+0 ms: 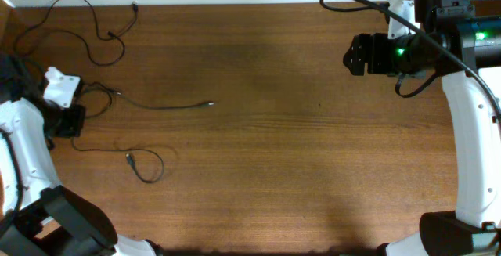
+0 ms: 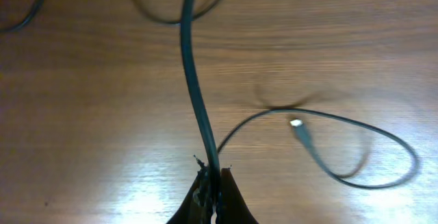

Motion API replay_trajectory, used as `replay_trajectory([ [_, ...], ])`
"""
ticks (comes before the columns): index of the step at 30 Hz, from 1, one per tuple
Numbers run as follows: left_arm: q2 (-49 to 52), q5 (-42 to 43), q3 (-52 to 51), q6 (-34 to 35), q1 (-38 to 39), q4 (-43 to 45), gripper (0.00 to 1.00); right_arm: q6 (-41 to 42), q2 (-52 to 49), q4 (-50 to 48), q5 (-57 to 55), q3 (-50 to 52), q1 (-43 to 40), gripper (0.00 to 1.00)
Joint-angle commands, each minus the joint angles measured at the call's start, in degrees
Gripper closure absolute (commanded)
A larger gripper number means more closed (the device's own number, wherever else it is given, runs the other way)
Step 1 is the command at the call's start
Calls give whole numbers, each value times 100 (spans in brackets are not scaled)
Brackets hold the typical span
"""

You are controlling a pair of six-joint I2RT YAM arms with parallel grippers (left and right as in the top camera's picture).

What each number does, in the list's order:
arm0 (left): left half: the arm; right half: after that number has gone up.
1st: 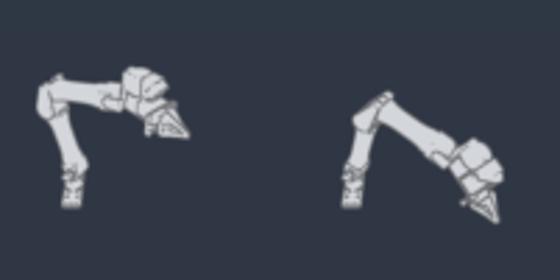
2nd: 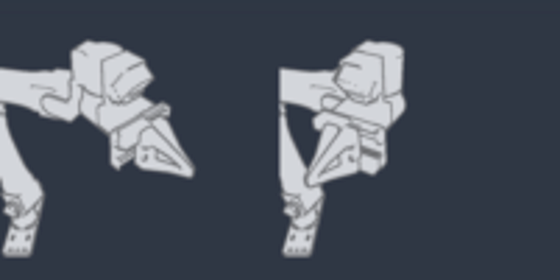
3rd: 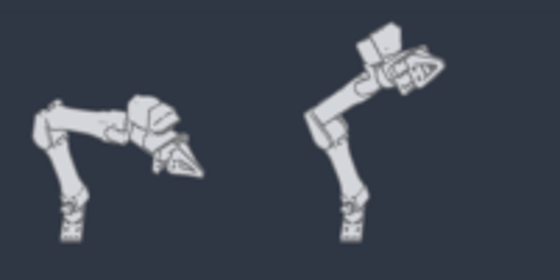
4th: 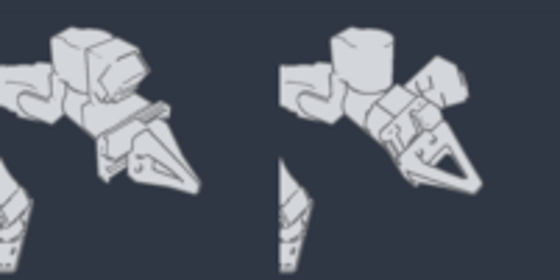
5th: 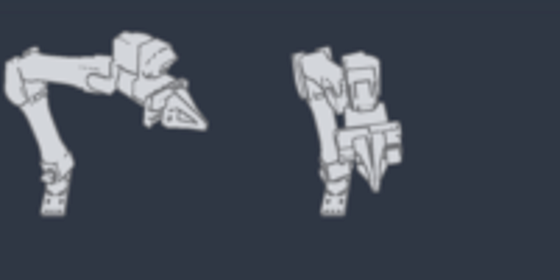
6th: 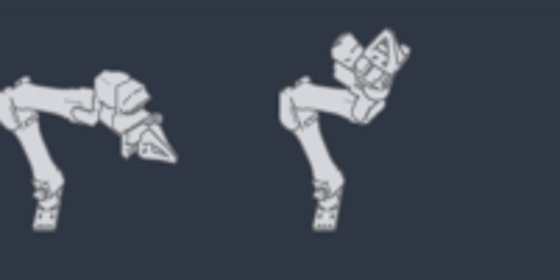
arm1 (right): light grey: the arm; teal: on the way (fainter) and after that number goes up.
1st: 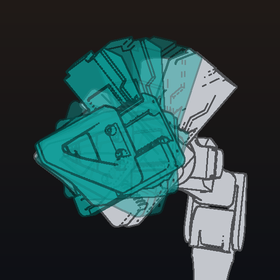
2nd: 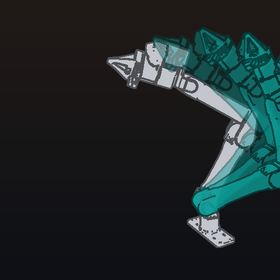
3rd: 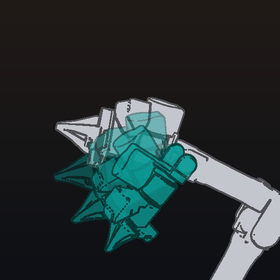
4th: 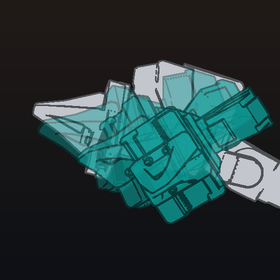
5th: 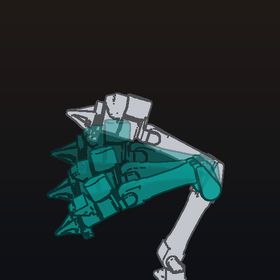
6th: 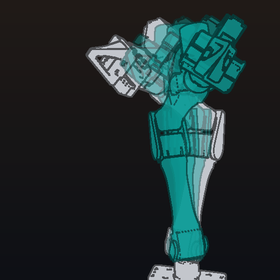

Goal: Untangle cables

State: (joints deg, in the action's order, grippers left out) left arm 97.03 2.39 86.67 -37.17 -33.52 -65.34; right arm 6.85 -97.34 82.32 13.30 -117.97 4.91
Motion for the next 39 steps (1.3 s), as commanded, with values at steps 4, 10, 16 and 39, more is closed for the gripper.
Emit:
replay_trajectory([
  [4, 48, -133, -264, 339, -896, 544, 100, -66, -11, 2, -52, -31, -17, 10],
  [10, 295, -151, -264, 466, -1237, 758, 100, -68, -13, 2, -52, -31, -17, 10],
  [16, 778, -629, -264, 466, -1268, 1117, 100, -107, -13, 24, -52, -31, -17, 10],
  [39, 1132, -1825, -264, -1032, -2214, 2813, 100, -103, -55, 197, -223, -31, -15, 10],
])
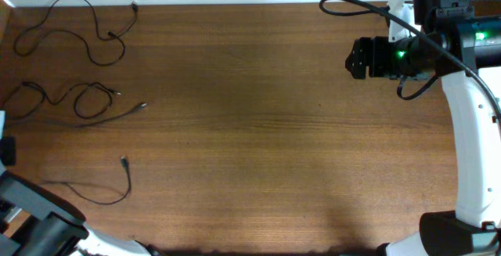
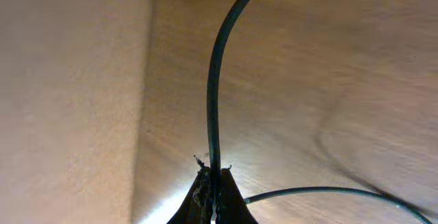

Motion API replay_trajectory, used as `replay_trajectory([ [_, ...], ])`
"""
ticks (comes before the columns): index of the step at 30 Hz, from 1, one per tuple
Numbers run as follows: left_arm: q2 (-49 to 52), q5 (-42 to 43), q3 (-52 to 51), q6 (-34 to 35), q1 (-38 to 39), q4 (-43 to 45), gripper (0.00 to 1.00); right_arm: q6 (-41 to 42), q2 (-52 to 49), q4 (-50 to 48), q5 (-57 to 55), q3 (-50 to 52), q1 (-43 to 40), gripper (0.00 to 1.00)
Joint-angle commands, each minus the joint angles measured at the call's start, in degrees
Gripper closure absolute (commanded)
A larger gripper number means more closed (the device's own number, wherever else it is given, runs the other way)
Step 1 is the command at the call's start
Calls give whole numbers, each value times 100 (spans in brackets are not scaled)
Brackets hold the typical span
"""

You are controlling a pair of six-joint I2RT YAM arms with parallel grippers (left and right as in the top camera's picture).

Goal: Untangle cables

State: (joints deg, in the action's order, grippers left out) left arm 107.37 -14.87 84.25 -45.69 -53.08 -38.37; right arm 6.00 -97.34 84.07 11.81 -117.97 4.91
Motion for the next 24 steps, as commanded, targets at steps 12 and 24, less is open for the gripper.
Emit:
replay_trajectory([
  [12, 170, 439, -22, -177, -651, 715, 52, 7, -55, 63, -70, -31, -15, 10],
  [24, 170, 1886, -22, 577, -645, 616, 1, 7, -55, 57, -63, -31, -11, 7],
])
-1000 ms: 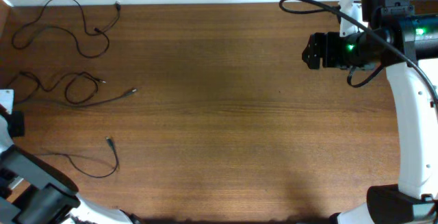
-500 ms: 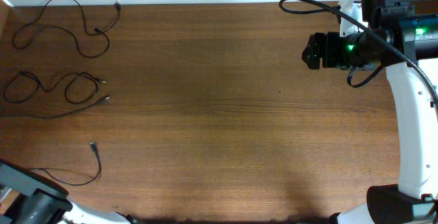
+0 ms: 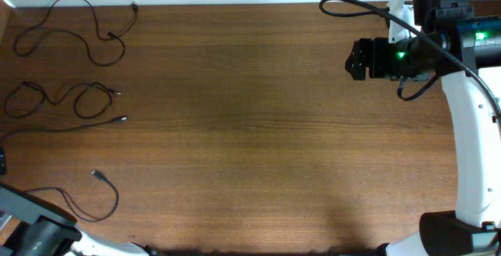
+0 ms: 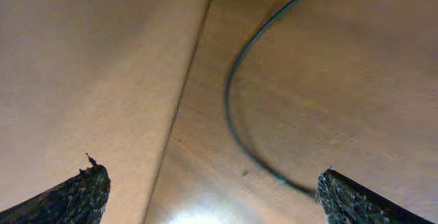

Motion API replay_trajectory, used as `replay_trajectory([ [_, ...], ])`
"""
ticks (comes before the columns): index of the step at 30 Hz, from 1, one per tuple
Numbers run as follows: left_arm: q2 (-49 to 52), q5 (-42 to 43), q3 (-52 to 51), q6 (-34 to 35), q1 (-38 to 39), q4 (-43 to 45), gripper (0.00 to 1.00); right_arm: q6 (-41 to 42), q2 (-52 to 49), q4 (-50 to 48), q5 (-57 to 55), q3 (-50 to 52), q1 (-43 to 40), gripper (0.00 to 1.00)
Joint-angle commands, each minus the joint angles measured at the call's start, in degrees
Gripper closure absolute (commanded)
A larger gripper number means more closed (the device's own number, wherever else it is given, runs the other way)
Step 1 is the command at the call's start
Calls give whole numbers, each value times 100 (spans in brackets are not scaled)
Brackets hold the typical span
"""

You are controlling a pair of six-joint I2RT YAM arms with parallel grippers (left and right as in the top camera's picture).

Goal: Untangle cables

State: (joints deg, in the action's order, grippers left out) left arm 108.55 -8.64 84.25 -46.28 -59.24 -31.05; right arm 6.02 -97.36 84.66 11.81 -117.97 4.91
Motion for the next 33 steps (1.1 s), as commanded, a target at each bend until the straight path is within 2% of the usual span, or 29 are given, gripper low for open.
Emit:
replay_trajectory([
  [1, 52, 2133, -22, 1008, -26, -116, 1, 4, -52, -7, -46, -31, -11, 6],
  [3, 59, 3958, -22, 1390, -22, -81, 1, 4, -52, -37, -46, -31, -9, 5],
  [5, 120, 4964, -22, 1399, 24, 4, 1, 4, -52, -44, -48, -31, -11, 5],
  [7, 214, 5309, -22, 1631, 127, 17, 1, 4, -52, -46, -48, -31, -11, 5],
  [9, 317, 4730, -22, 2544, 260, 9, 1, 4, -52, -57, -46, -31, -11, 5],
  [11, 457, 3556, -22, 3936, 452, -96, 1, 4, -52, -70, -46, -31, -9, 5],
  [13, 557, 3333, -22, 4660, 669, -181, 1, 4, -52, -66, -46, -31, -7, 5],
  [17, 588, 4162, -22, 4865, 1145, -494, 1, 4, -52, -63, -44, -31, -7, 5],
  [20, 586, 4212, -22, 4981, 1521, -577, 1, 4, -52, -66, -24, -31, -7, 5],
  [22, 588, 3403, -22, 5628, 1860, -826, 1, 7, -52, -85, 35, -31, -7, 4],
  [24, 588, 1696, -22, 6907, 2396, -1335, 1, 7, -52, -129, 170, -31, -7, 5],
  [25, 590, 1303, -22, 7145, 2579, -1432, 1, 9, -52, -138, 170, -31, -7, 4],
  [29, 595, 914, -22, 7215, 3158, -1392, 1, 4, -52, -114, 166, -31, -7, 4],
  [30, 599, 525, -22, 7521, 3342, -1401, 2, 4, -52, -83, 166, -31, -7, 4],
  [33, 599, 107, -22, 8290, 3357, -1403, 7, 4, -52, -66, 166, -31, -7, 4],
])
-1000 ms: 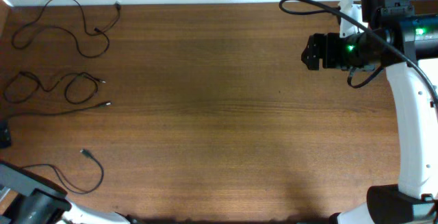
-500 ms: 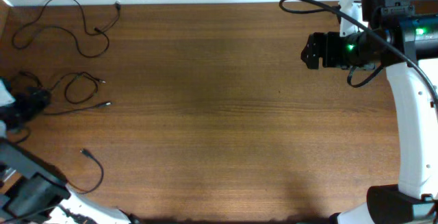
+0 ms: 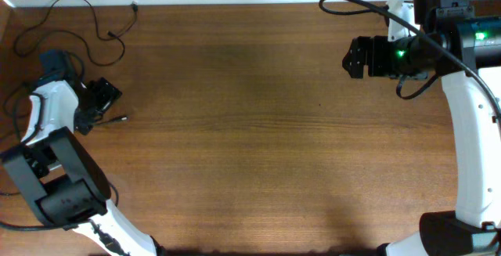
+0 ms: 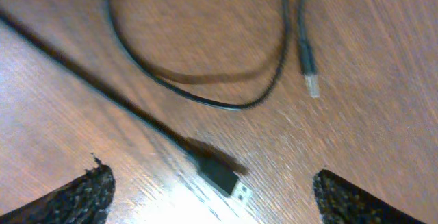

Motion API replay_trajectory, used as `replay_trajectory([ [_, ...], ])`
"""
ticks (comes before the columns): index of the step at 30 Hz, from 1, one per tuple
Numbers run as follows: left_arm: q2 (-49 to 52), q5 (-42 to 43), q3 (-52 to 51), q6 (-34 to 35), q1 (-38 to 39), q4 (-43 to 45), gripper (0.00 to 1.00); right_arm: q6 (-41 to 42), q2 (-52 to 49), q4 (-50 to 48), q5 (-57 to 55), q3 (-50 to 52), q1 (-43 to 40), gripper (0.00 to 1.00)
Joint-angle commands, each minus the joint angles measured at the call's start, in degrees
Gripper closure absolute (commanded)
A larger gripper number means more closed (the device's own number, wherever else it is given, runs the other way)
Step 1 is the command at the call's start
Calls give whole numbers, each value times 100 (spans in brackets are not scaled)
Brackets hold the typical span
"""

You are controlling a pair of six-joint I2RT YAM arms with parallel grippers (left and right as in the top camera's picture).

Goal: Untangle cables

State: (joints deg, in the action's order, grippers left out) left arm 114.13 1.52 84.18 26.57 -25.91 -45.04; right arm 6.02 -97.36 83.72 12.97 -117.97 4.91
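Observation:
My left gripper [image 3: 100, 102] stands open low over the table's left side. In the left wrist view a black USB plug [image 4: 223, 177] lies between its fingers [image 4: 87, 195], untouched; its cable runs up-left. Beyond it a thin black cable loop [image 4: 205, 101] ends in a small connector [image 4: 309, 80]. The overhead view shows that plug end [image 3: 120, 119] poking out beside the arm. Another black cable [image 3: 86, 23] winds across the far left corner. My right gripper [image 3: 351, 56] hangs high at the far right, holding nothing that I can see; its jaws are not readable.
The left arm's white link [image 3: 47, 111] and black base [image 3: 59, 182] cover the near left of the wooden table [image 3: 250, 131], hiding whatever lies there. The right arm's own thick black cable [image 3: 368, 5] loops over the far right edge.
The left arm was off the table's near left corner, open over the edge. Now it reaches over the middle cable at the left, open around its USB plug. The near-left cable is hidden.
First my left gripper was shut on a cable among overlapping cables at the left. Then it held that cable near the front left corner, apart from the others. Then it was open, the cable lying at the front left. Now it is over the middle cable.

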Motion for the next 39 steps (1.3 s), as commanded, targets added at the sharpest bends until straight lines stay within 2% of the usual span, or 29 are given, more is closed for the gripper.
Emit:
replay_trajectory([
  [1, 42, -1067, -15, 1255, -2, 0, 7, 2, -52, 33, 50, -31, -7, 4],
  [4, 79, -1165, -15, 1462, -98, -2, 8, 4, -52, 33, 50, -31, -7, 4],
  [6, 160, -1167, -15, 1460, -153, -31, 12, 4, -52, 31, 50, -31, -7, 4],
  [11, 420, -1172, -15, 1460, -175, -50, 40, 2, -52, 26, 50, -31, -7, 3],
  [12, 442, -1185, -15, 1460, -175, -48, 43, 2, -52, 26, 48, -31, -7, 3],
  [28, 857, -1353, -15, 1460, -516, 85, 46, 2, -52, 26, 48, -31, -7, 2],
  [31, 857, -1353, -15, 1460, -623, 81, 52, 2, -52, 11, 48, -31, -7, 2],
  [33, 857, -1353, -15, 1458, -669, 76, 61, 2, -52, 4, 50, -31, -7, 2],
  [35, 857, -1335, -15, 1458, -678, 39, 80, 2, -52, 7, 48, -31, -7, 2],
  [37, 857, -1335, -15, 1458, -678, -9, 93, 2, -52, 7, 50, -31, -7, 2],
  [39, 857, -1333, -15, 1458, -678, -81, 100, 2, -52, 7, 48, -31, -7, 2],
])
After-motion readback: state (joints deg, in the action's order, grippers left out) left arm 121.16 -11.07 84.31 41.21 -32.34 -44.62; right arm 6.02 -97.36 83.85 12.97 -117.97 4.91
